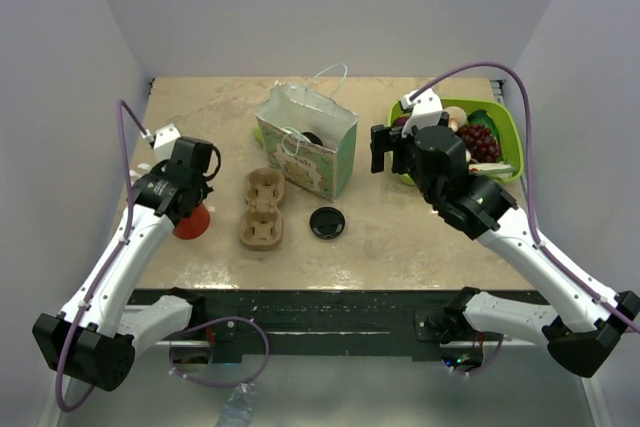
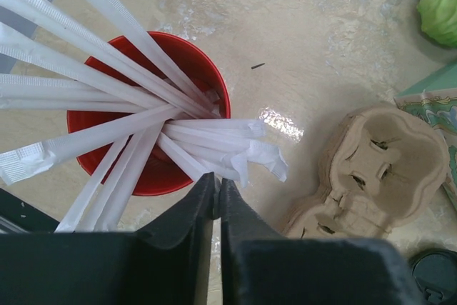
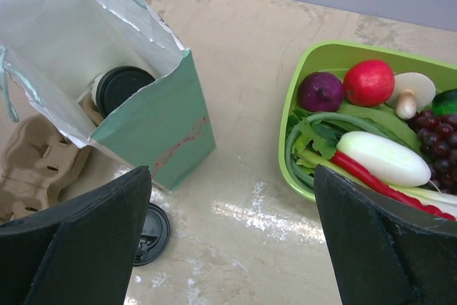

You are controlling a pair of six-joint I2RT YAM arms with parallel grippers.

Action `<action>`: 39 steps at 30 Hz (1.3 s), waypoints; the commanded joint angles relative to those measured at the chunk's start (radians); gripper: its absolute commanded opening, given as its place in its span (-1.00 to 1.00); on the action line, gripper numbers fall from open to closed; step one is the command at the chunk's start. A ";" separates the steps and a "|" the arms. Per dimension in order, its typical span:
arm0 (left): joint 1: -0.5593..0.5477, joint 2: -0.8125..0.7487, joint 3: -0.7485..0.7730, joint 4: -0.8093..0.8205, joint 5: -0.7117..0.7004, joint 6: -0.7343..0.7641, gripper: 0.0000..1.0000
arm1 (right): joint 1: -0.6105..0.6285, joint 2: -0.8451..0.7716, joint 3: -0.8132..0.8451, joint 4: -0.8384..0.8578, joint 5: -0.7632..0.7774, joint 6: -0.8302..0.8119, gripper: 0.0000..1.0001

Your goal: Pack the takeout coffee

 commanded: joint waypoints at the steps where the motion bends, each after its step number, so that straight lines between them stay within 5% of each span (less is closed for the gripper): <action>1: 0.005 -0.013 0.018 0.001 -0.011 0.012 -0.91 | 0.003 0.012 0.013 -0.014 0.034 -0.015 0.96; 12: 0.005 -0.070 0.142 -0.130 -0.071 0.001 -1.00 | 0.003 0.015 0.027 -0.024 0.034 -0.007 0.96; 25: 0.005 -0.038 0.643 -0.185 -0.178 0.137 -1.00 | 0.003 -0.100 0.013 0.005 0.030 -0.002 0.96; 39: 0.005 -0.061 0.600 0.002 -0.024 0.190 -1.00 | 0.003 -0.081 0.028 0.009 -0.016 -0.013 0.96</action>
